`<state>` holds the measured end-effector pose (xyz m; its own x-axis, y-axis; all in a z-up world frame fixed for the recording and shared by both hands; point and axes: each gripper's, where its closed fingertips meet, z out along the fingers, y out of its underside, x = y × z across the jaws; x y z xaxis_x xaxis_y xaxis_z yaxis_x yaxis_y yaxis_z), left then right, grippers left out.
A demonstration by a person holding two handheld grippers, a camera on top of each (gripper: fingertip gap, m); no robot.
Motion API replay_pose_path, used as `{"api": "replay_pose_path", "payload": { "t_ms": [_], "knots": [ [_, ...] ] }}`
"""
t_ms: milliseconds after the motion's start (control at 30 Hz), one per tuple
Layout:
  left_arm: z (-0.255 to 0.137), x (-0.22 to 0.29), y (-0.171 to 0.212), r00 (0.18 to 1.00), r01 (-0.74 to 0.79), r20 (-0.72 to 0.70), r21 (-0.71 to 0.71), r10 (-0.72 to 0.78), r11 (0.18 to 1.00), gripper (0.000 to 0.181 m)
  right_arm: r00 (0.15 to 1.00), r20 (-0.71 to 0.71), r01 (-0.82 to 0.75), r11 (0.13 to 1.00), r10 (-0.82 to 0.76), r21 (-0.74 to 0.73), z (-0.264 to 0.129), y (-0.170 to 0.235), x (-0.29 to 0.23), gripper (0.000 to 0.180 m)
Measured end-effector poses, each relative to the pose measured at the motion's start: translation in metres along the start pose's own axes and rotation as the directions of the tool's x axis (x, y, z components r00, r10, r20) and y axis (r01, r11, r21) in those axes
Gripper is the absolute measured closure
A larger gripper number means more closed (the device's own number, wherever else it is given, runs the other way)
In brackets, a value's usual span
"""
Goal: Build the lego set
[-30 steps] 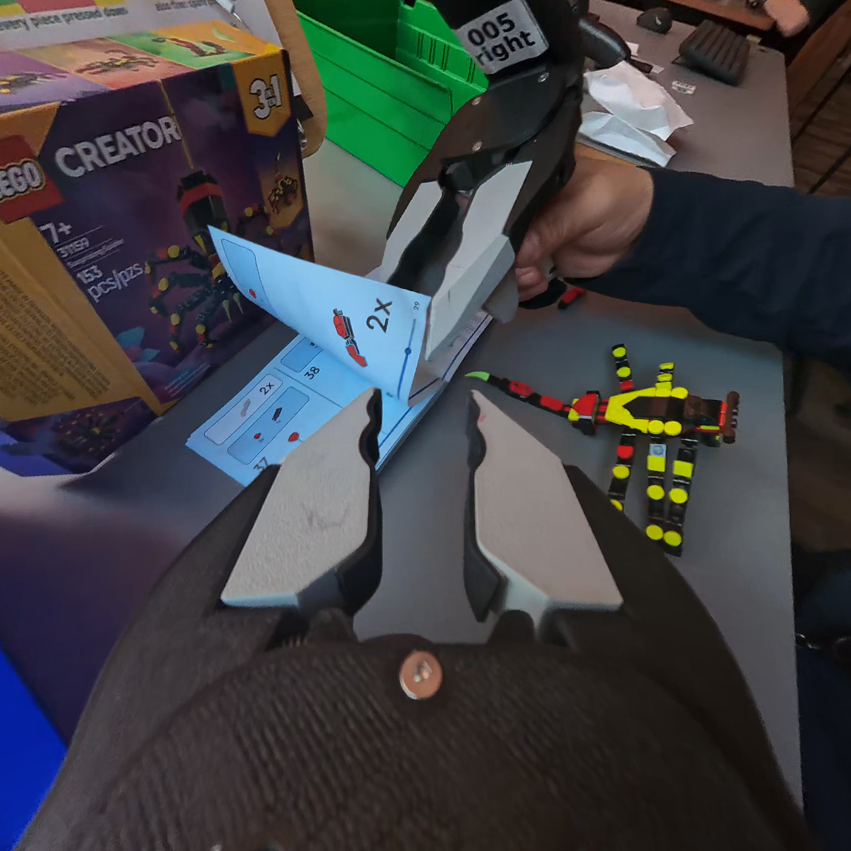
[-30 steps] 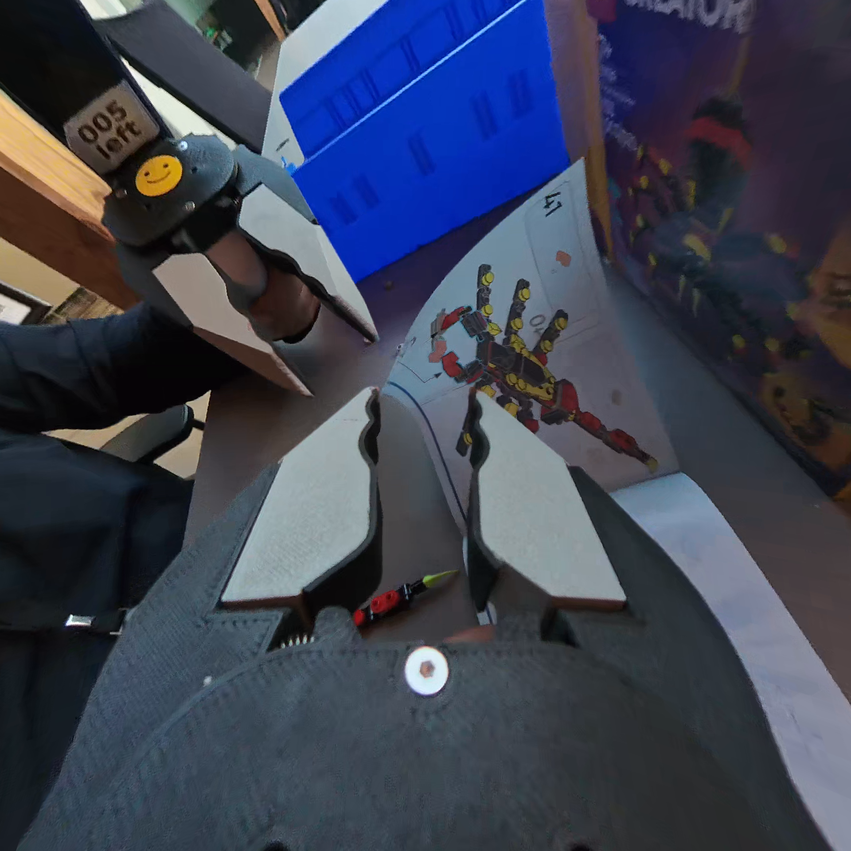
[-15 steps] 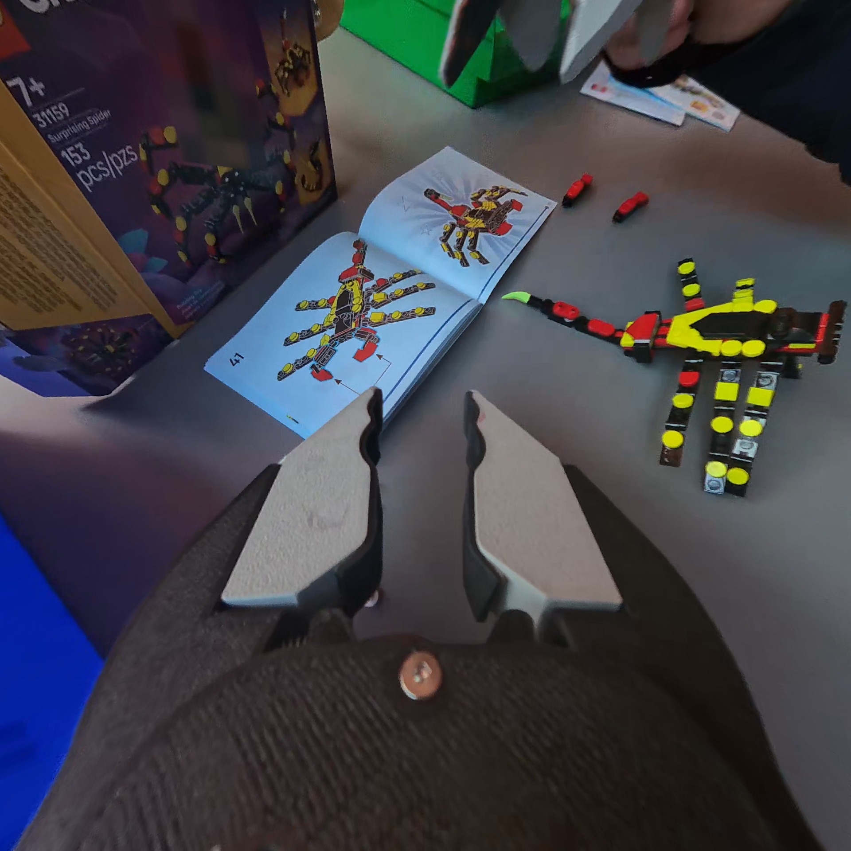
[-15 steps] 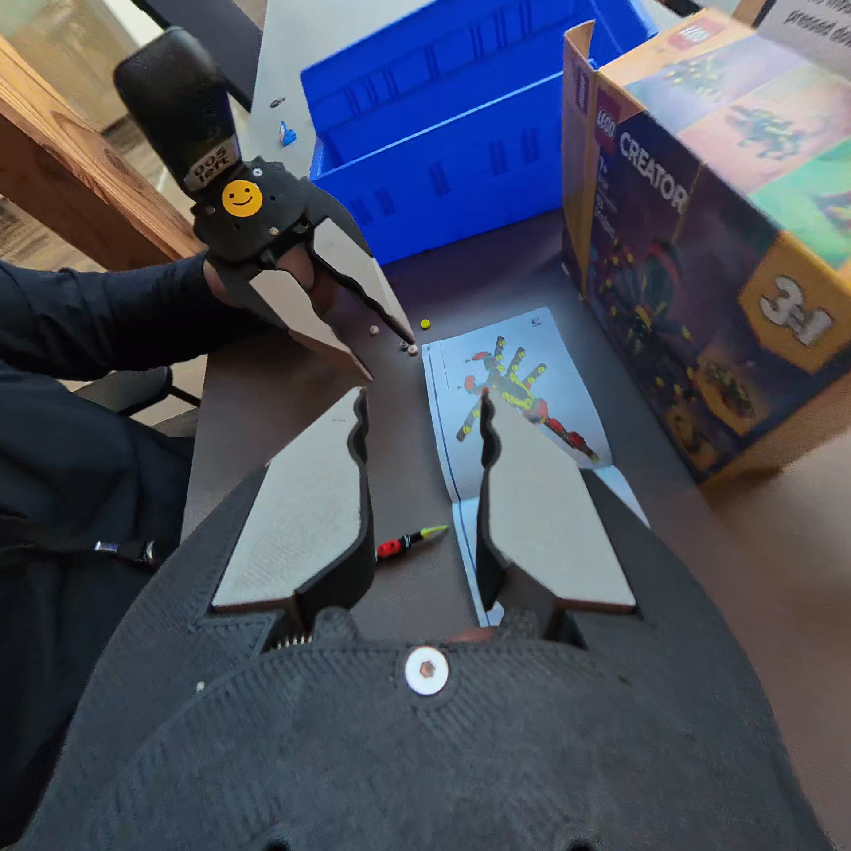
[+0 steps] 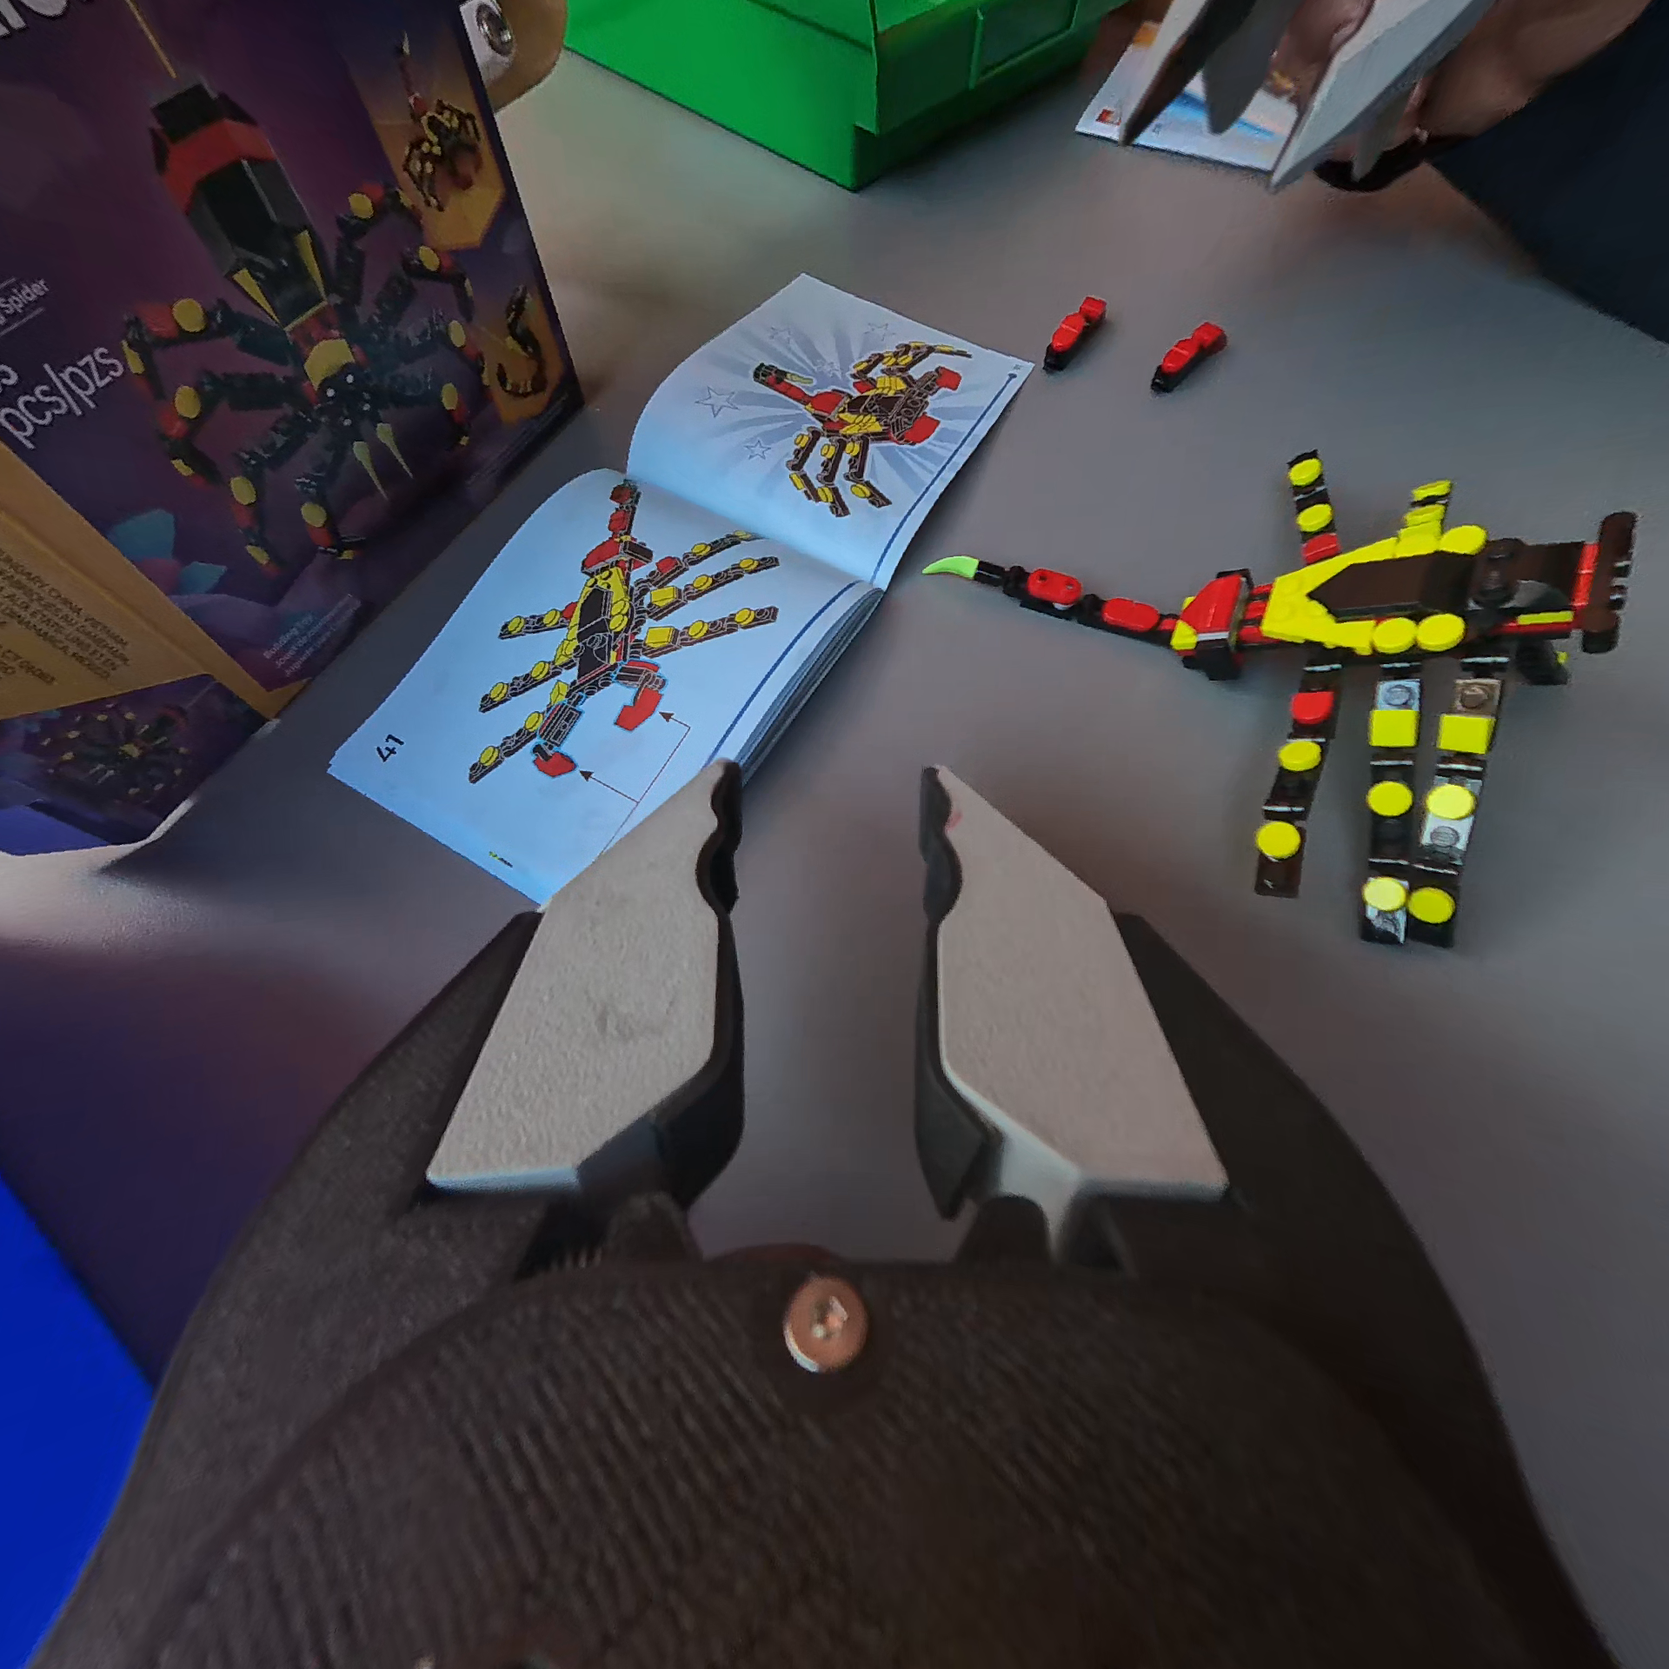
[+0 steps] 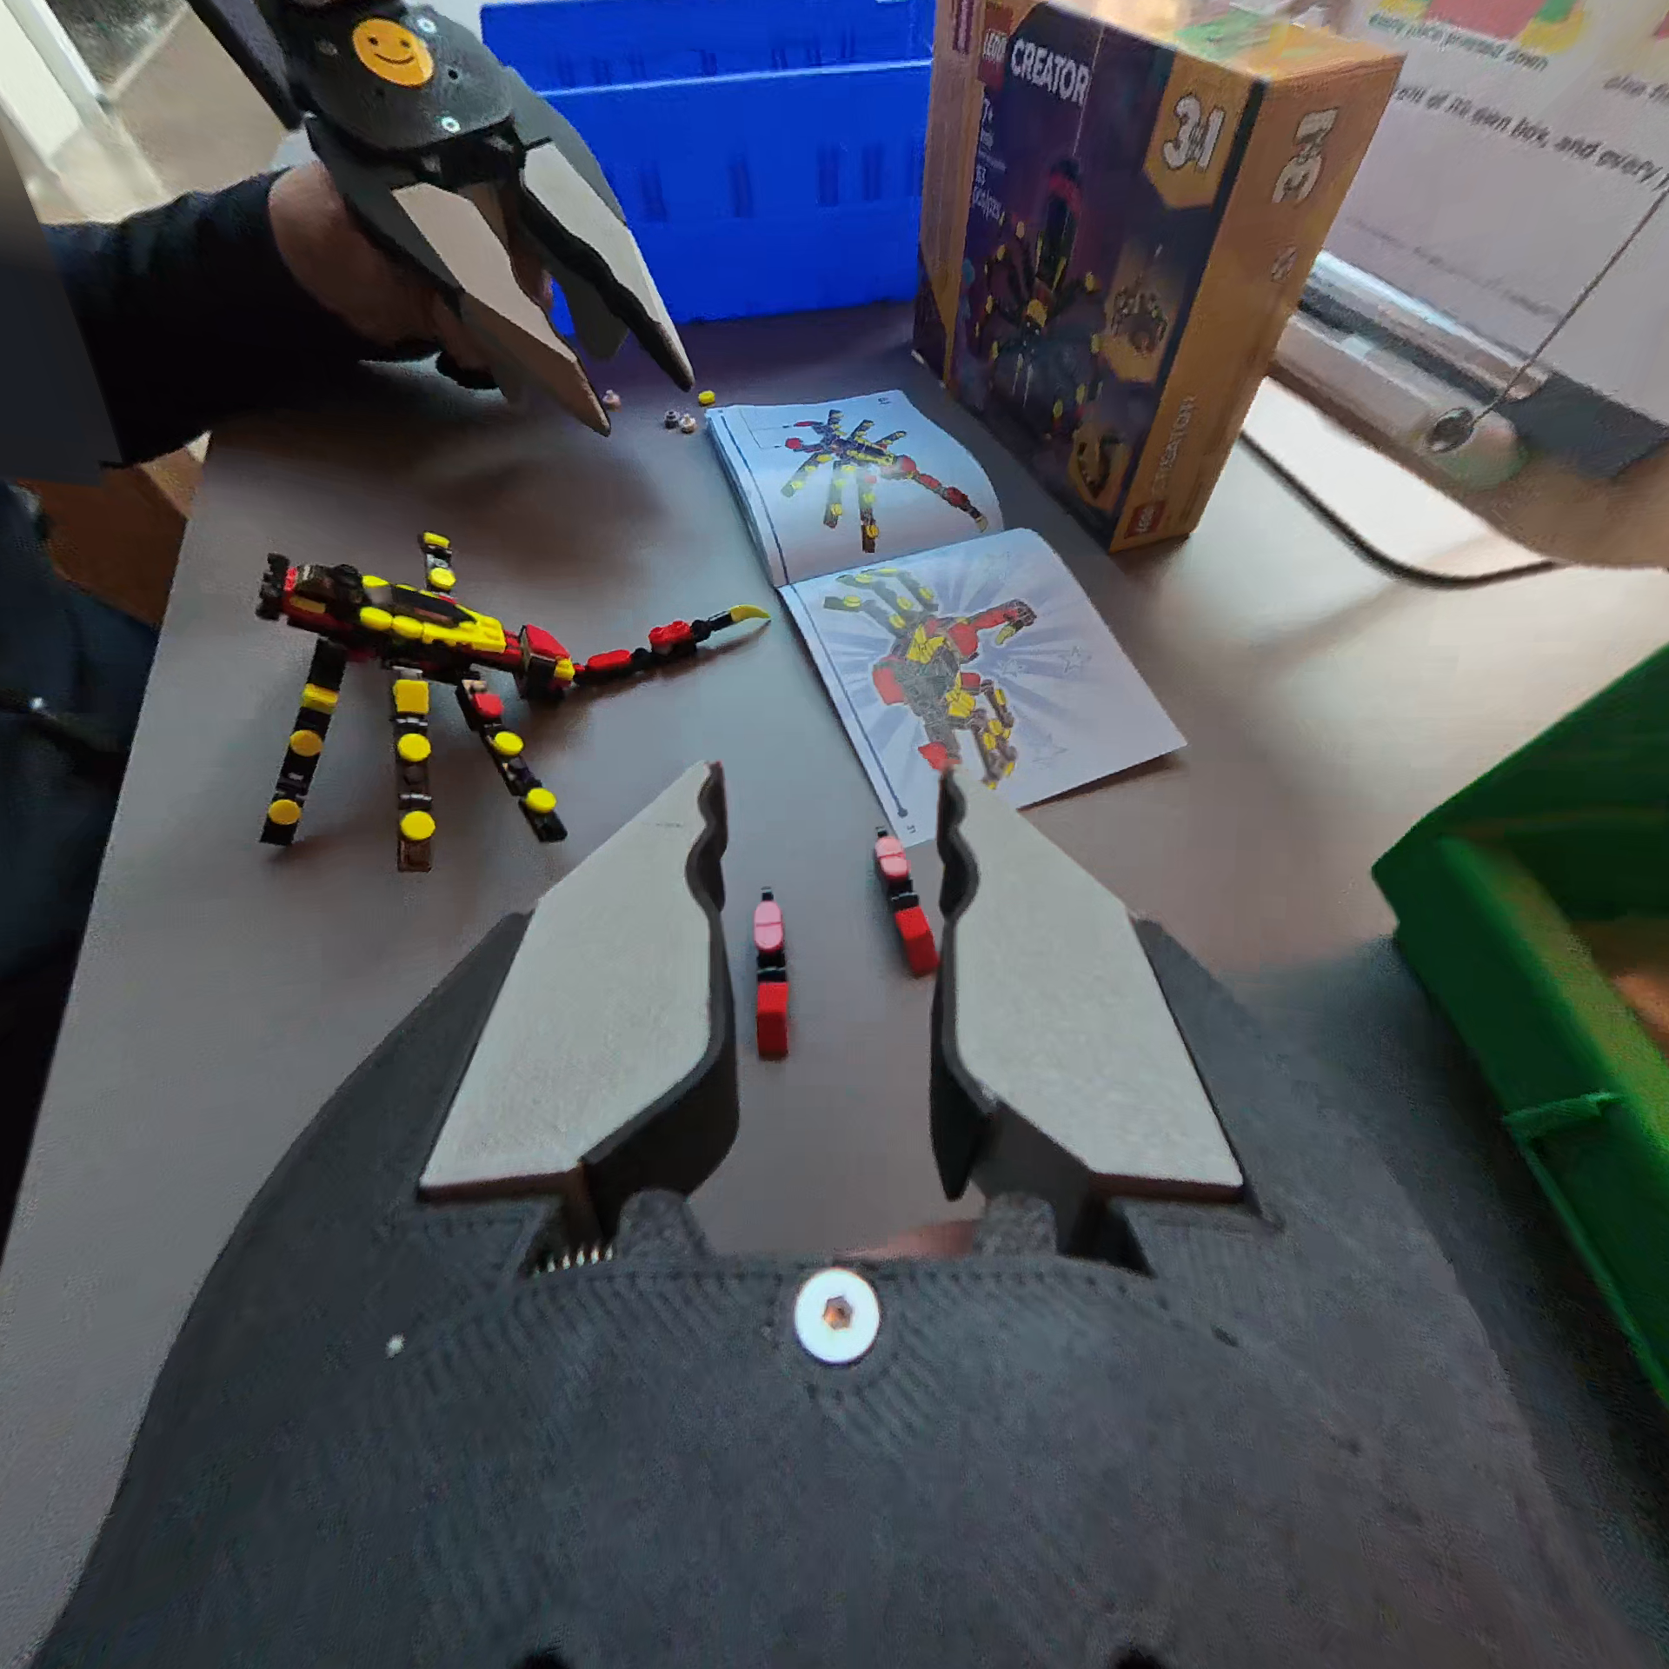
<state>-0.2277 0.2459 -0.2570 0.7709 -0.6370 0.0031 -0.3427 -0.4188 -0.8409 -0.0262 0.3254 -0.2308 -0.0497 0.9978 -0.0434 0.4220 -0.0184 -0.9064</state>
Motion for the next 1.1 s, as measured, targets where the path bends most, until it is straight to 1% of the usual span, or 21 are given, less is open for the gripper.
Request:
{"api": "replay_pose_path", "payload": {
  "t_ms": [67, 233, 300, 467, 567, 733, 833, 933, 1000, 1100],
  "knots": [
    [0.002, 0.003, 0.002, 1.000, -0.001, -0.012, -0.011, 0.001, 1.000, 0.143, 1.000, 0.011, 0.012, 0.998, -0.011, -0.066, 0.004, 0.009, -0.002, 0.134],
    [0.005, 0.011, 0.004, 0.999, -0.025, -0.045, -0.020, 0.024, 0.999, 0.144, 0.997, 0.022, 0.071, 0.991, -0.069, -0.111, 0.007, 0.016, -0.006, 0.138],
    [0.007, 0.016, 0.004, 0.998, -0.013, -0.069, -0.022, 0.012, 1.000, 0.144, 0.997, 0.026, 0.076, 0.990, -0.073, -0.123, 0.006, 0.018, -0.007, 0.139],
    [0.008, 0.021, 0.006, 0.996, -0.020, -0.091, -0.028, 0.018, 0.999, 0.143, 0.993, 0.054, 0.108, 0.984, -0.101, -0.143, 0.002, 0.023, -0.011, 0.156],
    [0.008, 0.025, 0.004, 0.994, -0.020, -0.109, -0.019, 0.018, 1.000, 0.144, 0.990, 0.076, 0.125, 0.981, -0.115, -0.145, 0.005, 0.024, -0.015, 0.159],
    [0.008, 0.022, 0.007, 0.995, -0.043, -0.087, -0.031, 0.041, 0.999, 0.144, 0.987, 0.110, 0.132, 0.978, -0.115, -0.162, 0.012, 0.028, -0.020, 0.159],
    [0.008, 0.017, 0.007, 0.996, -0.080, -0.053, -0.039, 0.078, 0.996, 0.145, 0.985, 0.122, 0.141, 0.981, -0.125, -0.136, 0.013, 0.023, -0.020, 0.160],
    [0.008, 0.011, 0.005, 0.995, -0.097, -0.023, -0.044, 0.096, 0.994, 0.145, 0.984, 0.140, 0.114, 0.992, -0.107, -0.047, 0.013, 0.006, -0.018, 0.161],
    [0.006, 0.013, 0.003, 0.995, -0.098, -0.038, -0.035, 0.097, 0.995, 0.146, 0.985, 0.145, 0.091, 0.996, -0.089, -0.009, 0.013, 0.000, -0.016, 0.162],
    [0.001, 0.020, -0.003, 0.991, -0.106, -0.077, 0.000, 0.106, 0.994, 0.151, 0.989, 0.102, 0.108, 0.994, -0.108, 0.002, 0.014, -0.001, -0.010, 0.162]
  ]
}}
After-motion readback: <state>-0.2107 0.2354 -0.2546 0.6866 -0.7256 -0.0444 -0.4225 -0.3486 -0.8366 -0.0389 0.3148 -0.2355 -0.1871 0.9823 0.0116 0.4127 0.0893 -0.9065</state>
